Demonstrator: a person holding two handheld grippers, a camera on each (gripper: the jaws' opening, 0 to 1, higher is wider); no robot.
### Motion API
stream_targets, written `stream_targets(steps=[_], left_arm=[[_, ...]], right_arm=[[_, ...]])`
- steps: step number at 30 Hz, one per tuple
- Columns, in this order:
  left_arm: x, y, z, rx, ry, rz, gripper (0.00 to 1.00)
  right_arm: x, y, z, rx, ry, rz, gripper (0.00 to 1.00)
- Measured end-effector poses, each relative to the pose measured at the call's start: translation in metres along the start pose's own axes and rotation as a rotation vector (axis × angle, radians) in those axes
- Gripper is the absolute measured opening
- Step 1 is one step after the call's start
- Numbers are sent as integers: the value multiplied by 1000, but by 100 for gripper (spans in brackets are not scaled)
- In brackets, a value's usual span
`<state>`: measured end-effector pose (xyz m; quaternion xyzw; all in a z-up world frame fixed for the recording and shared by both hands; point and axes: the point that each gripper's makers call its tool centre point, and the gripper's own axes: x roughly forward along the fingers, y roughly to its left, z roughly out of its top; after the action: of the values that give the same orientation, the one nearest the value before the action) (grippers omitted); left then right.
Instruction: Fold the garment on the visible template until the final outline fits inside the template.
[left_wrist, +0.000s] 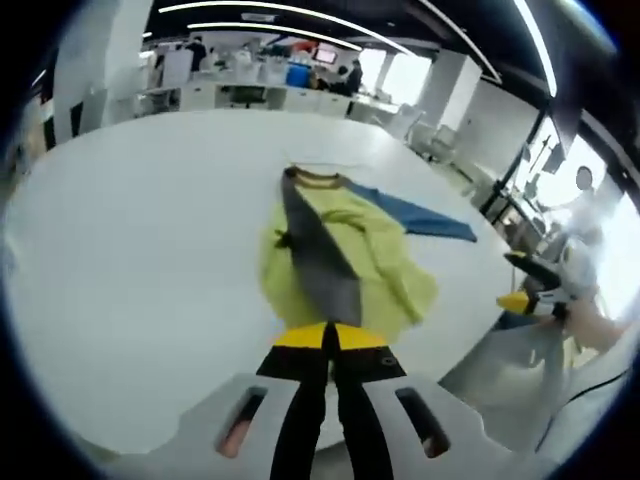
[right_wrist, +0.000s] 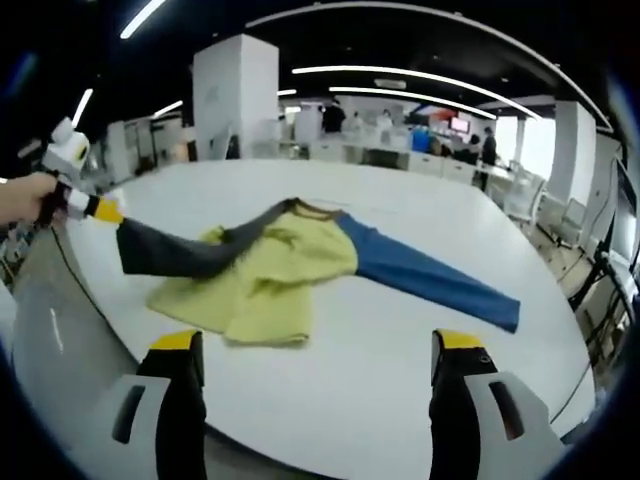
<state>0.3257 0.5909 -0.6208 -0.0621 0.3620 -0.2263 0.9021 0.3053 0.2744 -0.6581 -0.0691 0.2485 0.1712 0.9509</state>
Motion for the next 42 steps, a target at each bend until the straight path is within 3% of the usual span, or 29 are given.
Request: stream_targets(steps=[8,22,34,42], left_arm=[[-11,9,10,6,-36,26,0],[-49,23,52,-15,-169,69,0],[-79,59,76,-70,-269,141,0],[-89,66,87,-56,-302,154,0]], right_arm=[[0,2,-1,-9,4,2,93],[0,4,-4,-19,17,8,93],[-1,4,-6,-18,24,9,93],[-1,5,-7,-23,30,12,93]])
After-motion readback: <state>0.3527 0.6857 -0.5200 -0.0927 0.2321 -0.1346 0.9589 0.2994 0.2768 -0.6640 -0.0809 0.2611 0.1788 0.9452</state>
